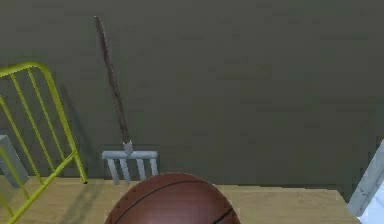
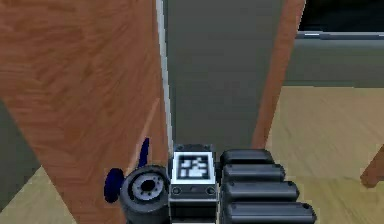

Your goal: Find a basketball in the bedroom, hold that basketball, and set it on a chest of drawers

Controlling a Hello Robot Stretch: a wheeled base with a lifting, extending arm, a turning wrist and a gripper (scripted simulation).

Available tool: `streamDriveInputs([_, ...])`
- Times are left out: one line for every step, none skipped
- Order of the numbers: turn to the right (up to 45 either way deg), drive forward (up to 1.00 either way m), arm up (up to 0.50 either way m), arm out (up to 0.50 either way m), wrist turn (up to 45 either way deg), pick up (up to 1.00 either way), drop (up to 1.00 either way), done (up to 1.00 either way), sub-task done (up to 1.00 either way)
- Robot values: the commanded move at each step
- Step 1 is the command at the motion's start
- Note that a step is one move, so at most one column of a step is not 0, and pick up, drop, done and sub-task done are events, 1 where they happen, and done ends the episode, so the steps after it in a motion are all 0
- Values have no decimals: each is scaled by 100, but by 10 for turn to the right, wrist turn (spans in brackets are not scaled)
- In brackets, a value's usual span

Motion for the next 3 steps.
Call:
streamDriveInputs([0, 40, 0, 0, 0, 0, 0, 0, 0])
streamDriveInputs([180, 0, 0, 0, 0, 0, 0, 0, 0])
streamDriveInputs([0, 40, 0, 0, 0, 0, 0, 0, 0])
